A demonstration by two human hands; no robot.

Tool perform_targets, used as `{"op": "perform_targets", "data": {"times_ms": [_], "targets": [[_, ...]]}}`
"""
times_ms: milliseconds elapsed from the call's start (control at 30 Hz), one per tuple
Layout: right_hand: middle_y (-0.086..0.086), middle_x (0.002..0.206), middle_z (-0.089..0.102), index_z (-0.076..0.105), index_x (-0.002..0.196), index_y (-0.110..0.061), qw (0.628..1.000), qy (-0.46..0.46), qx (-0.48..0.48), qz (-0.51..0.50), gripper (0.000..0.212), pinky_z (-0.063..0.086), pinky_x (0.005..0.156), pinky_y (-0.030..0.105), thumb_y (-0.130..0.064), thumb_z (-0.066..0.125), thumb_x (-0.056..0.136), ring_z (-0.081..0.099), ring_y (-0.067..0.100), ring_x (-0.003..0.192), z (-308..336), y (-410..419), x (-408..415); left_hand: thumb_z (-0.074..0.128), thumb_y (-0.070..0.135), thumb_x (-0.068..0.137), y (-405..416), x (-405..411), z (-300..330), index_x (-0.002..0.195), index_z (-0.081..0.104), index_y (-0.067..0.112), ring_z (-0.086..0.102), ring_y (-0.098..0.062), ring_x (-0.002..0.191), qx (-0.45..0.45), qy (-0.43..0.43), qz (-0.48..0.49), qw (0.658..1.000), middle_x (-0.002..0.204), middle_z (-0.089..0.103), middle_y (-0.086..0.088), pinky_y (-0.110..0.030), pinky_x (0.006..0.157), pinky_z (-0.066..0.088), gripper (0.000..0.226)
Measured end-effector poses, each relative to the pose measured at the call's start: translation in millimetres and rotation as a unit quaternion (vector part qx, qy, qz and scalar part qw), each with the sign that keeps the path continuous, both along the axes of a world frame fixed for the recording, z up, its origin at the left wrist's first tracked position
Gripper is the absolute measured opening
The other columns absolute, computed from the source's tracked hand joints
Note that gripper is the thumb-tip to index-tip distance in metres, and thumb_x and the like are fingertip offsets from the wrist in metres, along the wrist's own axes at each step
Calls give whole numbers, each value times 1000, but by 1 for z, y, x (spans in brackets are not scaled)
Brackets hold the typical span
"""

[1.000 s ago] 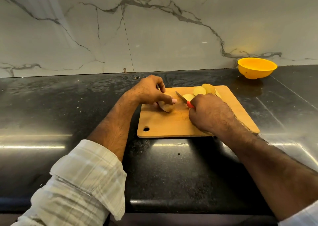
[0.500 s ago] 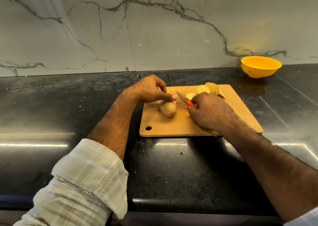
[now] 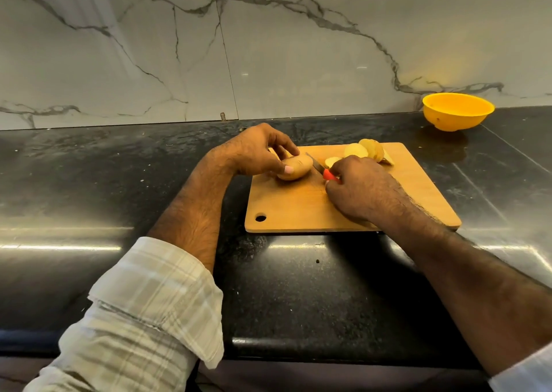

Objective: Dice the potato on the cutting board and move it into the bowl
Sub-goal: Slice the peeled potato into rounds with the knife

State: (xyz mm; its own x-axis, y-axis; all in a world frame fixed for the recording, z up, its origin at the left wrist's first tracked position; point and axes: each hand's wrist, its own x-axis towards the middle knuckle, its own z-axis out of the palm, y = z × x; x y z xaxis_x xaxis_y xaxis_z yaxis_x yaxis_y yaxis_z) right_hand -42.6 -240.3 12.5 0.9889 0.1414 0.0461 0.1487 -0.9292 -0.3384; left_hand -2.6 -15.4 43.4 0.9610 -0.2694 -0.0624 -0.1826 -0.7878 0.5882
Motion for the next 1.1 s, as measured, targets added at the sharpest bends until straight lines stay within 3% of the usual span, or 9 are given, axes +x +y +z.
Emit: {"op": "perform_targets", "data": {"times_ms": [133, 267, 433, 600, 867, 1100], "targets": [[-1, 104, 63, 62, 134, -23, 1000, 7, -25, 0, 39, 57, 74, 34, -40, 60, 100, 60, 18, 93, 1, 8, -1, 79, 16, 92, -11, -2, 0, 129, 73, 30, 61, -14, 117, 31, -30, 6, 999, 141, 62, 6, -39, 99, 52, 41], [4, 114, 64, 58, 139, -22, 998, 13, -57, -21, 44, 58, 77, 37, -41, 60, 99, 59, 21, 95, 5, 6, -2, 87, 31, 86, -20, -3, -5, 132, 71, 27, 60, -10, 111, 54, -67, 16, 996, 135, 66, 6, -32, 90, 49, 49], [3, 105, 59, 59, 134, -17, 996, 11, -80, -31, 41, 57, 79, 37, -38, 61, 99, 58, 21, 93, 8, 4, -4, 82, 29, 91, -24, -1, -10, 135, 66, 29, 58, -13, 116, 52, -80, 24, 995, 136, 63, 2, -38, 97, 52, 46], [2, 105, 63, 63, 130, -17, 999, -3, -30, -22, 34, 60, 80, 37, -34, 56, 102, 60, 20, 92, 8, 4, -9, 75, 28, 96, -32, -7, -11, 140, 64, 39, 54, -20, 132, 70, -85, 20, 994, 148, 57, 1, -44, 106, 48, 46], [5, 105, 65, 65, 122, -16, 1000, -17, 4, -12, 28, 59, 80, 38, -34, 55, 102, 62, 23, 94, 8, 12, -13, 83, 31, 90, -43, -7, -5, 135, 67, 40, 53, -21, 132, 131, -92, 52, 986, 148, 56, 3, -44, 109, 49, 49], [8, 112, 66, 62, 127, -15, 1000, 1, -3, -17, 30, 61, 84, 40, -31, 58, 102, 63, 24, 96, 11, 15, -13, 75, 31, 96, -44, -7, -3, 130, 72, 36, 58, -21, 128, 98, -92, 59, 989, 144, 61, 3, -47, 108, 52, 35]]}}
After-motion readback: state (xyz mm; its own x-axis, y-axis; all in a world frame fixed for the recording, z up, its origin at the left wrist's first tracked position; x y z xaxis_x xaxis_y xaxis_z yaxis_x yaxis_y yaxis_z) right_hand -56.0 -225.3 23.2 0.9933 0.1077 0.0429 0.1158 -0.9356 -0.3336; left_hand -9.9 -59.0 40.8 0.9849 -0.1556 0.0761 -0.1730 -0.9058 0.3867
